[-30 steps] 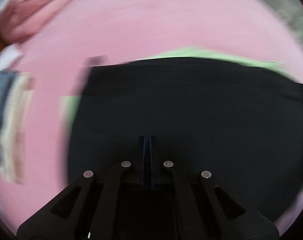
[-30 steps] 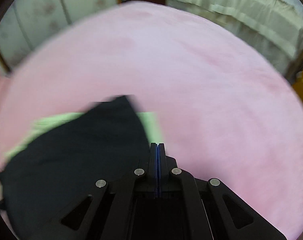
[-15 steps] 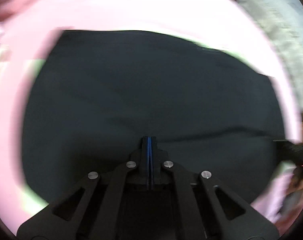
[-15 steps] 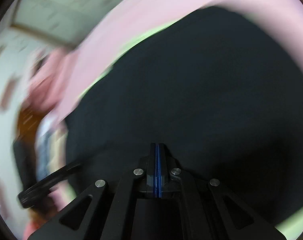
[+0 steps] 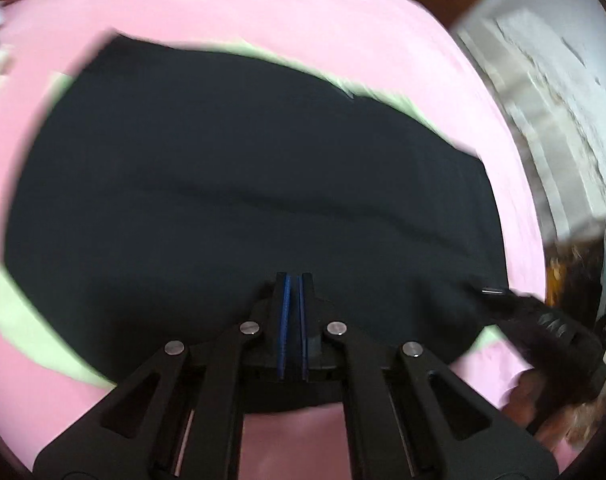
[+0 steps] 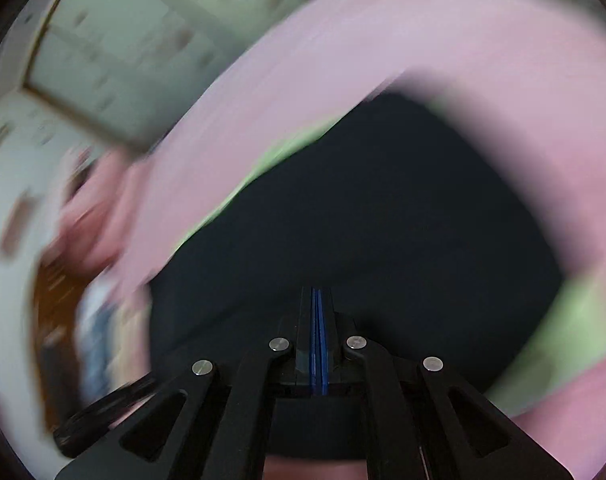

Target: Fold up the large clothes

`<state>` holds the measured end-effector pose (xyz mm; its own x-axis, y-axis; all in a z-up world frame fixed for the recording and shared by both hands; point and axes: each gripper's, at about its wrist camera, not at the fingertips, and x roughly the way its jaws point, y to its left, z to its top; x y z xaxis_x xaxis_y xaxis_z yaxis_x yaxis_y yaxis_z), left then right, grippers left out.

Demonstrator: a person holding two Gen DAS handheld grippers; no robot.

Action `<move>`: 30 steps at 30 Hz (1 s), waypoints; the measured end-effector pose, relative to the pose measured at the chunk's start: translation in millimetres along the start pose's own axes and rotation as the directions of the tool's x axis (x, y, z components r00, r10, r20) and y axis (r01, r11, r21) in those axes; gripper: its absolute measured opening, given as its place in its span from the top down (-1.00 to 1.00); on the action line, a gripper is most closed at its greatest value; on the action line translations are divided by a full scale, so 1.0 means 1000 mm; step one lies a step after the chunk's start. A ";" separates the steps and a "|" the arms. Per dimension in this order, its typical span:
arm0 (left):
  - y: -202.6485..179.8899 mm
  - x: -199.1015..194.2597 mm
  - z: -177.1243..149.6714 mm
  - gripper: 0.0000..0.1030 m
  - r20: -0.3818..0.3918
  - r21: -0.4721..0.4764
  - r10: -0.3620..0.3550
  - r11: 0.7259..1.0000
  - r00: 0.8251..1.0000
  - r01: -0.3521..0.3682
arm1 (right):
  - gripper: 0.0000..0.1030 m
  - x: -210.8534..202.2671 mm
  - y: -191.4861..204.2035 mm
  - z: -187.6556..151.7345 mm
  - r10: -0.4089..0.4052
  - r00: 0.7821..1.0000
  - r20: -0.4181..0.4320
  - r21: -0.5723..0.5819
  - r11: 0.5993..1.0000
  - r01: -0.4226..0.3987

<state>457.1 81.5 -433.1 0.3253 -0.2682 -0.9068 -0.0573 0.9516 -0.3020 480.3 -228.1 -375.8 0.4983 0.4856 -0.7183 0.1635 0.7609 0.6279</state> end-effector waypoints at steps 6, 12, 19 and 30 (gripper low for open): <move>0.024 0.017 -0.022 0.99 -0.047 0.022 0.049 0.999 0.998 -0.048 | 0.97 0.055 -0.003 -0.031 -0.096 0.978 -0.187 -0.124 0.990 0.073; 0.162 -0.029 -0.024 0.99 -0.035 -0.152 0.360 0.920 0.932 -0.361 | 1.00 -0.014 -0.124 -0.014 -0.333 0.941 -0.054 0.018 0.942 0.335; 0.214 -0.051 -0.021 0.99 -0.041 -0.236 0.432 0.872 0.901 -0.429 | 1.00 -0.038 -0.102 0.007 -0.504 0.860 0.074 0.042 0.863 0.503; 0.172 -0.011 -0.033 0.99 -0.062 -0.263 0.350 0.898 0.935 -0.353 | 1.00 0.097 0.065 0.022 -0.289 0.953 -0.089 -0.210 0.941 0.266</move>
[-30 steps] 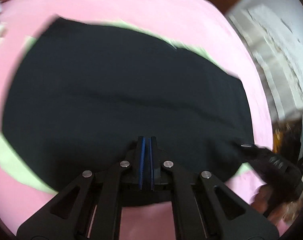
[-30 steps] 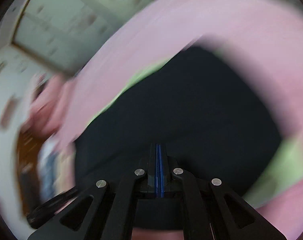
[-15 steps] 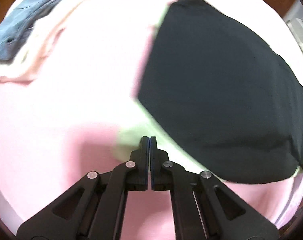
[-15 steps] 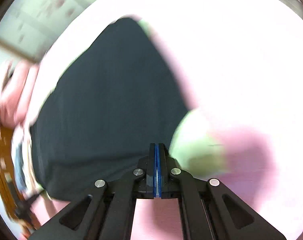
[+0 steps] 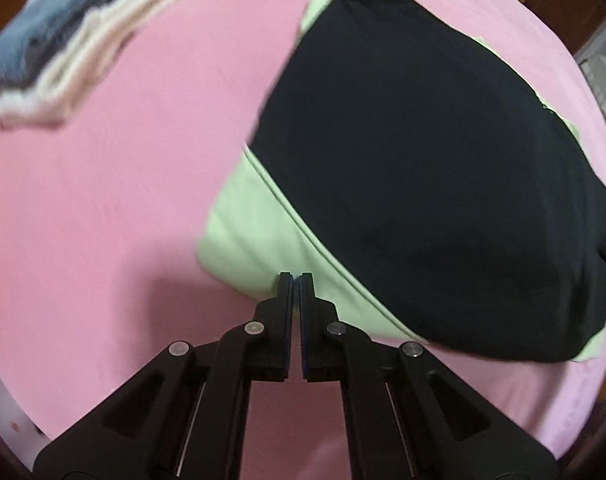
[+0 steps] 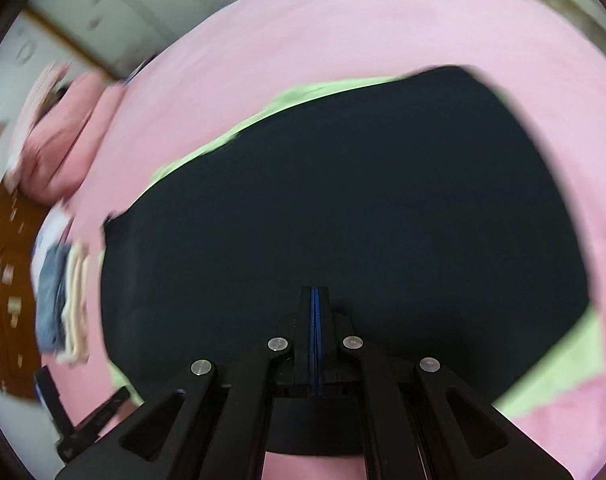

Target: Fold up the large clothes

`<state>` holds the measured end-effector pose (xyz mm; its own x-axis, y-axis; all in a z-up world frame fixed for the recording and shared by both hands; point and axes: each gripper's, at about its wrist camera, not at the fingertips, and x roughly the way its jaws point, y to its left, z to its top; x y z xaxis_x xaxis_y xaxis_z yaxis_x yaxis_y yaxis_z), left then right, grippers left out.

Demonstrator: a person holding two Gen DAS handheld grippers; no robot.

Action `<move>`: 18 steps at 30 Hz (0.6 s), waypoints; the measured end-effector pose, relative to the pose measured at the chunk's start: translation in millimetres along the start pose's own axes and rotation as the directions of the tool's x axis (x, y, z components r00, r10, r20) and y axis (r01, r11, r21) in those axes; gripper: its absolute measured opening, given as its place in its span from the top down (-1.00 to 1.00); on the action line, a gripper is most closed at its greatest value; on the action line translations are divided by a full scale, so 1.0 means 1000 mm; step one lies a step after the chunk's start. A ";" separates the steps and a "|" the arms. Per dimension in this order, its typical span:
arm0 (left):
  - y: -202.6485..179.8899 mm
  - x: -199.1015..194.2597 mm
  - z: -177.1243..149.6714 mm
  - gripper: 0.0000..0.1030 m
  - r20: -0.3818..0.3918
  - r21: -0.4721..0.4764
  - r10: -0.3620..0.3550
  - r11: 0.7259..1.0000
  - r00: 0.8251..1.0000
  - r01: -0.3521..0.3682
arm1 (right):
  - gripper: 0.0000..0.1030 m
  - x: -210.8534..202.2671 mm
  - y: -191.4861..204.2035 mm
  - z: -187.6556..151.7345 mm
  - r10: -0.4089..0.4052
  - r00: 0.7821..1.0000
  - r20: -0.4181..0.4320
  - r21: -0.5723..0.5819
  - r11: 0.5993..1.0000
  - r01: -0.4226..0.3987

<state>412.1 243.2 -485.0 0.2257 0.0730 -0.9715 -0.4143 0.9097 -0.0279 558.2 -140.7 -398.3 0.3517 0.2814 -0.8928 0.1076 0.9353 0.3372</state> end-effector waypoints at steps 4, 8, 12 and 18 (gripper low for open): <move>0.006 0.008 -0.015 0.99 -0.050 -0.057 -0.062 0.997 0.997 0.059 | 1.00 0.030 0.052 0.019 -0.040 0.998 -0.058 -0.070 0.997 0.036; 0.017 0.012 -0.027 0.99 -0.084 -0.125 -0.165 0.980 0.983 0.154 | 1.00 0.088 0.103 0.025 -0.132 0.984 -0.116 -0.083 0.989 0.122; 0.026 0.013 -0.022 0.96 -0.070 -0.181 -0.268 0.951 0.961 0.252 | 1.00 0.109 0.116 0.019 -0.221 0.968 -0.117 -0.143 0.968 0.204; 0.069 0.008 -0.036 0.86 -0.036 -0.283 -0.361 0.898 0.932 0.337 | 1.00 0.139 0.130 0.014 -0.308 0.947 -0.087 -0.215 0.934 0.284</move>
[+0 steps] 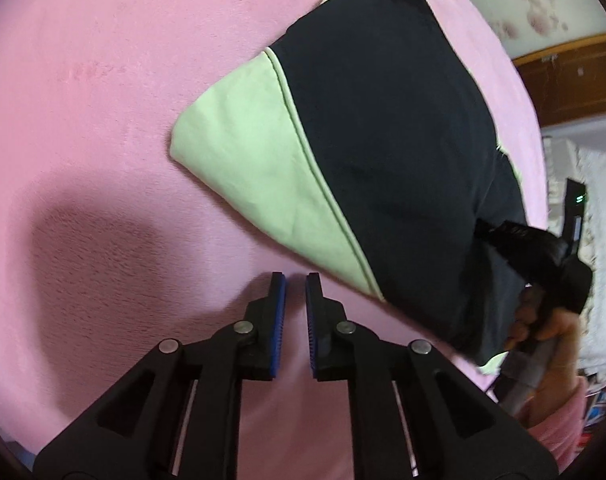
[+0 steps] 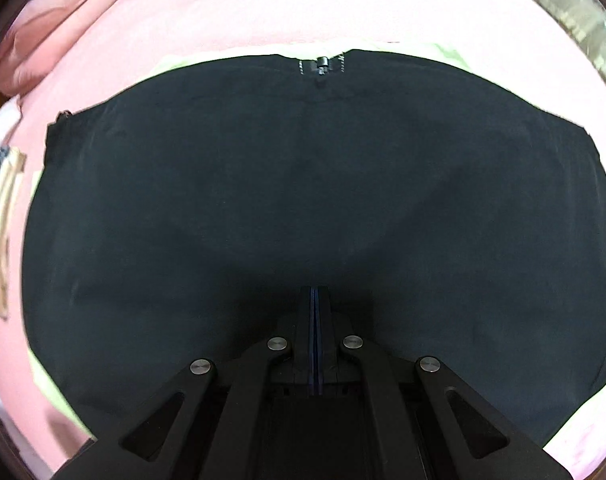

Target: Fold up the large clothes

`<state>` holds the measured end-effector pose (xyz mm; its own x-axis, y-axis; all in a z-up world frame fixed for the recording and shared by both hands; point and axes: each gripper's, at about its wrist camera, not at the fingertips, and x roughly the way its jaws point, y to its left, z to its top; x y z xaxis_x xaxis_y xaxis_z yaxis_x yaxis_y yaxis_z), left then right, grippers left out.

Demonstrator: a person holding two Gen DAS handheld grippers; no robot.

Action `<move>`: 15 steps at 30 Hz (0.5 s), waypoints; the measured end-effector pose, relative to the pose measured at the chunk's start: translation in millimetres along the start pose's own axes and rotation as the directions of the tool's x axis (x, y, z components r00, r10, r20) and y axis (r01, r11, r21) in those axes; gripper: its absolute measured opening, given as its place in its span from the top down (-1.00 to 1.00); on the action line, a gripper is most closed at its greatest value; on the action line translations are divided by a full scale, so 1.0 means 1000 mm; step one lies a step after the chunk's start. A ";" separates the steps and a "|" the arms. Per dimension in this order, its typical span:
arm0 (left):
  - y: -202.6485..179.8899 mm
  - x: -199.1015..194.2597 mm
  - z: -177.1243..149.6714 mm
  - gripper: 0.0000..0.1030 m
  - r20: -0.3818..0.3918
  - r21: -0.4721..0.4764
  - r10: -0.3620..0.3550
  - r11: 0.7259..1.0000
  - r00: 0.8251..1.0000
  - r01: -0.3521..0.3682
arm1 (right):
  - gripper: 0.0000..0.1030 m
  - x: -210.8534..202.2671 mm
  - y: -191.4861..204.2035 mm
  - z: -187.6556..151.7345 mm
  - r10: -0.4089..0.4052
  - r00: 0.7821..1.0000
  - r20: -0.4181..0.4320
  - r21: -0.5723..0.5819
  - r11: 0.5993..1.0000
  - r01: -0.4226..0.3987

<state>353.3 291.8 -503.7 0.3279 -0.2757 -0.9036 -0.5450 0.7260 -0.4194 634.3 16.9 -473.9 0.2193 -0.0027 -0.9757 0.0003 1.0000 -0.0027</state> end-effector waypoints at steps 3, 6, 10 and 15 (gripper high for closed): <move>0.000 -0.011 -0.012 0.75 0.018 -0.004 -0.034 0.999 0.999 0.034 | 1.00 0.003 0.008 0.001 -0.002 1.000 0.002 0.001 1.000 0.002; -0.008 -0.012 -0.015 0.31 0.040 -0.031 -0.090 0.995 0.995 0.092 | 1.00 -0.004 -0.009 -0.009 -0.001 1.000 0.007 -0.004 1.000 0.001; -0.029 -0.012 -0.014 0.08 0.083 -0.064 -0.125 0.989 0.989 0.130 | 1.00 -0.005 -0.006 -0.008 -0.005 1.000 0.011 -0.023 1.000 0.006; -0.030 -0.001 -0.002 -0.07 0.121 -0.120 -0.118 0.984 0.986 0.133 | 1.00 -0.016 -0.021 -0.019 -0.016 1.000 0.019 -0.035 0.999 0.017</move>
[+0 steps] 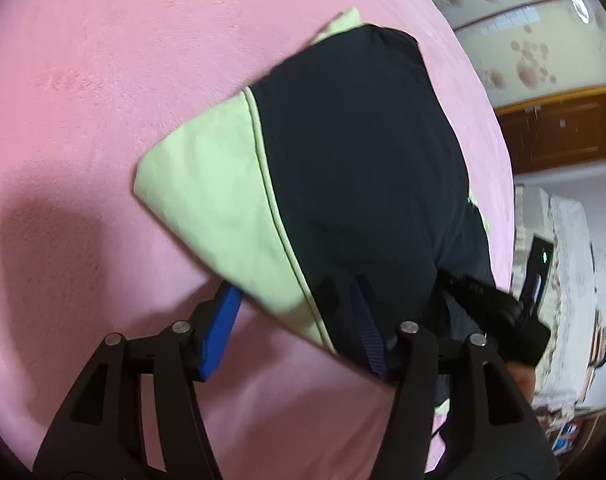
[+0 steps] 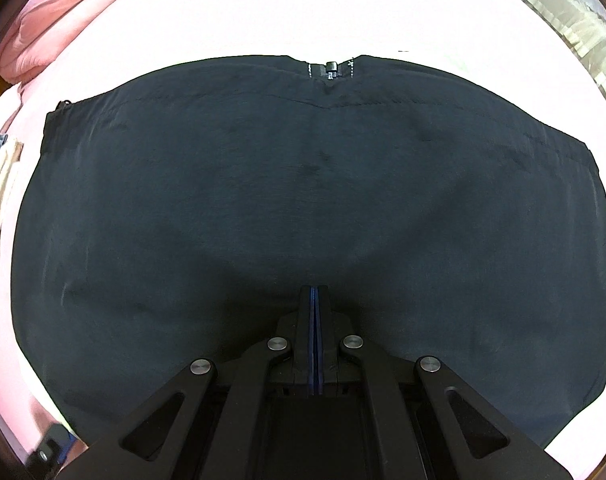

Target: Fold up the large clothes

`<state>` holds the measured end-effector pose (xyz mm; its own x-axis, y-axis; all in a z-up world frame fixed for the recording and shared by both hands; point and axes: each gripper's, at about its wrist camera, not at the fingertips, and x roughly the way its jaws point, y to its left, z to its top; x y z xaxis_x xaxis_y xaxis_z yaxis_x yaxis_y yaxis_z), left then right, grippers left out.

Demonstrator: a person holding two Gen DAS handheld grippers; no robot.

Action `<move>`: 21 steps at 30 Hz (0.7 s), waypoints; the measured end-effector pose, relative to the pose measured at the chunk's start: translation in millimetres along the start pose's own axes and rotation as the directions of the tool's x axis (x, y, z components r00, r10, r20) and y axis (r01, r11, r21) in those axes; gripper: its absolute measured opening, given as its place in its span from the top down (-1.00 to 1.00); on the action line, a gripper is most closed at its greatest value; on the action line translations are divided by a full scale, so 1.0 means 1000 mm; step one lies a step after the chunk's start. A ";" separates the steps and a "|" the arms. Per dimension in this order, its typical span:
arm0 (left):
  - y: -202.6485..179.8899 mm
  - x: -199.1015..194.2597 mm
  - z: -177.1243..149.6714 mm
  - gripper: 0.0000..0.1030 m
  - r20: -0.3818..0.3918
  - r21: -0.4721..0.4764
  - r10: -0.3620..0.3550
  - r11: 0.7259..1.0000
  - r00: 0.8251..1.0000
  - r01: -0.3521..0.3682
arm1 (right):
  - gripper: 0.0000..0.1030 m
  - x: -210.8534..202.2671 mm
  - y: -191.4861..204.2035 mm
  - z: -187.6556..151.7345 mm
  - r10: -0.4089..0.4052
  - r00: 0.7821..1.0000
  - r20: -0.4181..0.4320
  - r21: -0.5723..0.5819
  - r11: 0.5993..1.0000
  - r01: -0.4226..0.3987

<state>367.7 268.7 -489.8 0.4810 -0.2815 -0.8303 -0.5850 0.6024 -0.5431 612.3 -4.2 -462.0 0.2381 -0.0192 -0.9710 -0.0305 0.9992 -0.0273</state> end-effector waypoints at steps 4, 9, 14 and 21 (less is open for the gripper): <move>0.005 0.006 0.007 -0.21 0.027 -0.047 -0.014 0.999 1.000 0.015 | 1.00 0.002 -0.002 -0.003 0.022 1.000 -0.004 0.017 1.000 -0.022; 0.006 0.013 0.020 -0.33 0.084 -0.052 -0.014 0.998 0.996 0.018 | 1.00 0.003 -0.022 0.000 0.057 0.998 -0.017 0.034 0.998 -0.056; -0.003 0.028 0.031 -0.42 0.117 -0.085 -0.010 0.996 0.993 0.020 | 1.00 0.004 -0.032 0.006 0.069 0.997 -0.043 0.055 0.996 -0.067; -0.015 0.029 0.029 -0.27 0.172 -0.077 0.052 0.996 0.984 -0.039 | 1.00 0.009 -0.054 0.021 0.114 0.987 -0.114 0.103 0.989 -0.102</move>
<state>409.1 273.3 -502.3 0.5550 -0.1174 -0.8235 -0.6519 0.5536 -0.5183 636.3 -57.1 -464.6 0.1207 0.0908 -0.9885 0.0456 0.9942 0.0969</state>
